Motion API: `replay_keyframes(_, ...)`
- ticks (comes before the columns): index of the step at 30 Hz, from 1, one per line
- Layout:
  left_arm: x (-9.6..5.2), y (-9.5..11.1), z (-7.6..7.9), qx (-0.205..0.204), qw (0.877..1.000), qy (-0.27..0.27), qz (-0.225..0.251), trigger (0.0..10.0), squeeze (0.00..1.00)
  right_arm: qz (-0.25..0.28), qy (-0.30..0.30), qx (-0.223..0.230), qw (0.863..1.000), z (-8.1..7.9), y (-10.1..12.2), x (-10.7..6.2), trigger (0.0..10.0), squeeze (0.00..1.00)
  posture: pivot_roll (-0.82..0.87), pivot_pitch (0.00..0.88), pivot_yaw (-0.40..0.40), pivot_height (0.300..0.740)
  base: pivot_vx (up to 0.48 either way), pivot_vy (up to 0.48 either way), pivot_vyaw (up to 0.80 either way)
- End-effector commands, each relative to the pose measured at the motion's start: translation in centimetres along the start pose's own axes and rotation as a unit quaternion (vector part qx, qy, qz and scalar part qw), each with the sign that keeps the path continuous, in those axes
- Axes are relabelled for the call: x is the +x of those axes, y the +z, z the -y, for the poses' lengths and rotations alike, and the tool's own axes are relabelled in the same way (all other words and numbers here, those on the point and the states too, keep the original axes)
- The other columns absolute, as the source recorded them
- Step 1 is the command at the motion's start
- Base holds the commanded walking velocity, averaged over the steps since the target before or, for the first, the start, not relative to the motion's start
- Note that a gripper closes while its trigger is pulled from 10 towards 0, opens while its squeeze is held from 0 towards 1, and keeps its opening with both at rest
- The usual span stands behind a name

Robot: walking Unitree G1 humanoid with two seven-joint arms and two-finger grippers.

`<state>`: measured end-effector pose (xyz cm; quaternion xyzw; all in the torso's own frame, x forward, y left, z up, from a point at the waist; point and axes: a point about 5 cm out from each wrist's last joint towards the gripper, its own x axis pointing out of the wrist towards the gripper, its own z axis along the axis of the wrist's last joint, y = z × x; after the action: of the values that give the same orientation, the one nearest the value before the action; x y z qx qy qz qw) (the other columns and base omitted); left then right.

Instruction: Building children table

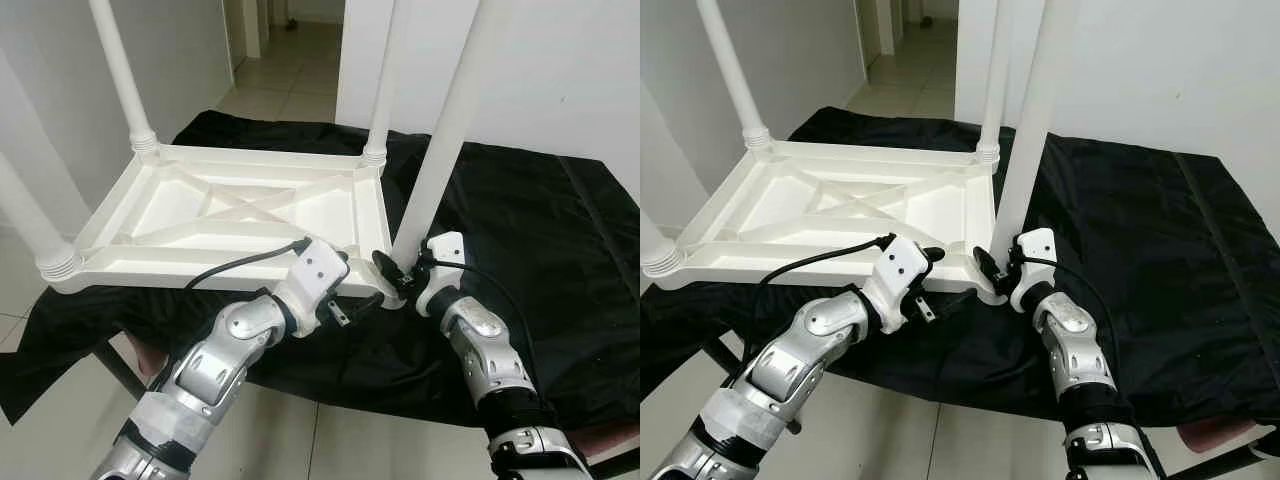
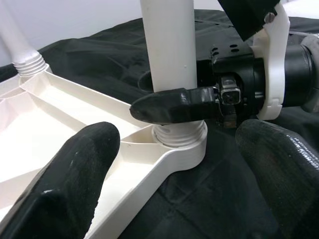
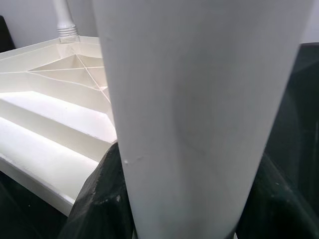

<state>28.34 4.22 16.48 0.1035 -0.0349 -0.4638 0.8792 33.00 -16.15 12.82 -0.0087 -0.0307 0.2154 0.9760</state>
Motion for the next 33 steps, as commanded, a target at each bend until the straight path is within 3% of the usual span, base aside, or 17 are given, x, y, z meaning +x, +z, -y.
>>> replay_keyframes(1,0.1,-0.2,0.6,-0.002,0.998,-0.061,-0.008,10.0,0.00,0.013,-0.055,0.032,0.998,0.2,0.0,-0.4,10.0,1.00,-0.06,0.000,0.019,0.740,0.000,0.000,0.00)
replay_keyframes(3,0.1,-0.2,0.6,-0.001,0.998,-0.067,-0.009,10.0,0.00,0.030,-0.111,0.043,0.992,-0.5,0.3,-0.8,10.0,1.00,-0.06,0.000,0.019,0.740,0.000,0.000,0.00)
replay_keyframes(8,0.2,-0.2,0.7,-0.001,0.998,-0.067,-0.010,10.0,0.00,0.038,-0.138,0.043,0.989,-0.8,0.7,-1.1,10.0,1.00,-0.06,0.000,0.019,0.740,0.000,0.000,0.00)
replay_keyframes(12,-0.1,-0.4,0.8,-0.006,0.998,-0.057,-0.009,10.0,0.00,0.052,-0.252,0.032,0.966,-2.5,1.3,-2.3,10.0,1.00,-0.05,0.000,-0.012,0.740,0.000,0.000,0.00)
replay_keyframes(19,-0.1,-0.4,0.9,-0.006,0.998,-0.055,-0.009,10.0,0.00,0.060,-0.243,0.055,0.967,-4.5,1.6,-2.2,10.0,1.00,-0.04,0.000,-0.029,0.740,0.000,0.000,0.00)
replay_keyframes(20,-0.1,-0.4,0.9,-0.007,0.999,-0.054,-0.008,10.0,0.00,0.054,-0.225,0.063,0.971,-4.5,1.6,-2.1,10.0,0.25,-0.04,0.000,-0.035,0.740,0.000,0.000,0.00)
replay_keyframes(22,-0.1,-0.4,0.9,-0.008,0.999,-0.053,-0.007,10.0,0.00,0.053,-0.222,0.065,0.971,-4.5,1.6,-2.1,10.0,0.25,-0.04,0.000,-0.035,0.740,0.000,0.000,0.00)
replay_keyframes(23,0.0,-0.4,1.0,-0.007,0.999,-0.053,-0.007,10.0,0.00,0.042,-0.188,0.054,0.980,-3.8,1.6,-2.0,10.0,0.00,-0.03,0.000,-0.039,0.740,0.000,0.000,0.00)
replay_keyframes(30,0.0,-0.4,0.9,-0.006,0.999,-0.052,-0.007,10.0,0.00,0.018,-0.117,0.020,0.993,-1.7,1.7,-2.0,10.0,0.00,-0.03,0.000,-0.041,0.740,0.000,0.000,0.00)
replay_keyframes(31,0.0,-0.4,1.0,-0.006,0.999,-0.052,-0.007,10.0,0.00,0.009,-0.083,-0.006,0.997,-0.4,1.9,-1.9,10.0,0.00,-0.03,0.000,-0.041,0.740,0.000,0.000,0.00)
replay_keyframes(33,0.0,-0.4,1.0,-0.006,0.999,-0.052,-0.007,10.0,0.00,0.005,-0.074,-0.012,0.997,-0.1,2.0,-1.9,10.0,0.00,-0.03,0.000,-0.040,0.740,0.000,0.000,0.00)
